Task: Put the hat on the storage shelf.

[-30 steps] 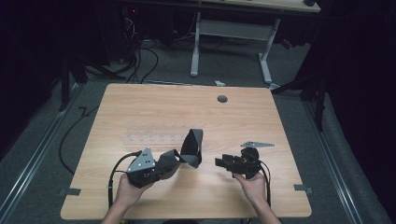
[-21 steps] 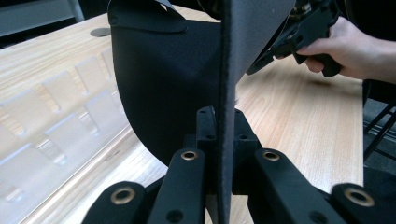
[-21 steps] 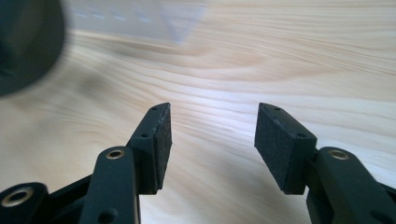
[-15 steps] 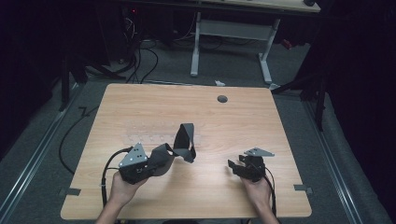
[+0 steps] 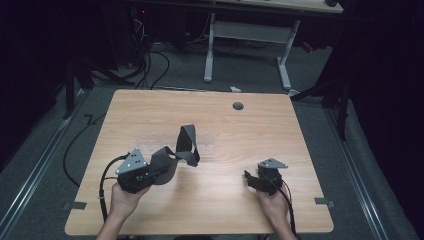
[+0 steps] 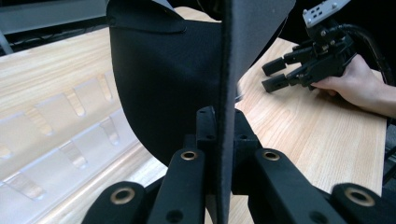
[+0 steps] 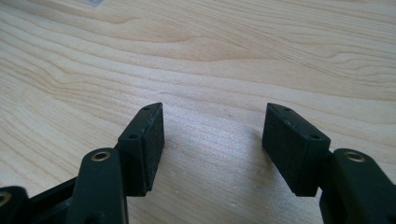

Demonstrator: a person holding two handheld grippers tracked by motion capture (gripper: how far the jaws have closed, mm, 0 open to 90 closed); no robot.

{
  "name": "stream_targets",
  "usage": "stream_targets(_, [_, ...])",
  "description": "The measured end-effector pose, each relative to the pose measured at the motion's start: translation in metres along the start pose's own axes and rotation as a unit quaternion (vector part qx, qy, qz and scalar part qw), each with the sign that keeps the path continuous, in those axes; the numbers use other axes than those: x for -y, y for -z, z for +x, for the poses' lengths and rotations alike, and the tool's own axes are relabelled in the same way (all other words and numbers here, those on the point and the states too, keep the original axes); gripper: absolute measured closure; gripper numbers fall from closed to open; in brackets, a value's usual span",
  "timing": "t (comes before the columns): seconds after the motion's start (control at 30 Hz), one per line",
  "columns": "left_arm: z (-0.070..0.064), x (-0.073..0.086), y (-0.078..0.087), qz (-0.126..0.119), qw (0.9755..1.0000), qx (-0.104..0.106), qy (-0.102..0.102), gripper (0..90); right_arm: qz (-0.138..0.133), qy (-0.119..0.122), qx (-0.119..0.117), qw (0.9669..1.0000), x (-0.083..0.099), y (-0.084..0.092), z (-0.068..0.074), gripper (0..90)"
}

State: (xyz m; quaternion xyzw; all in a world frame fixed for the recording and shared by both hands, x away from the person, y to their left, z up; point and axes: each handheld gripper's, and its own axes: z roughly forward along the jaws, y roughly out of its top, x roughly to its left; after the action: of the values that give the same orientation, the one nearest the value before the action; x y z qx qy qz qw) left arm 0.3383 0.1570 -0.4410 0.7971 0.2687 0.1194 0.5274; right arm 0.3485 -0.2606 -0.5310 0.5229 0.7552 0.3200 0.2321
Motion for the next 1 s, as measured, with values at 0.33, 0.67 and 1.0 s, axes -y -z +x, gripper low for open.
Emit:
stream_targets(0.33, [0.013,-0.012,0.011,-0.018,0.9996,-0.021,0.01,86.2,-0.001,0.002,-0.002,1.0,0.0,0.0,0.0,38.3])
stream_targets(0.67, [0.028,-0.022,0.021,-0.041,0.998,-0.044,0.02,86.2,0.0,0.005,-0.003,1.0,0.0,0.0,0.0,37.4])
stream_targets(1.0, [0.044,-0.029,0.031,-0.045,0.9961,-0.068,0.033,86.2,0.0,0.005,-0.003,1.0,0.0,0.0,0.0,37.4])
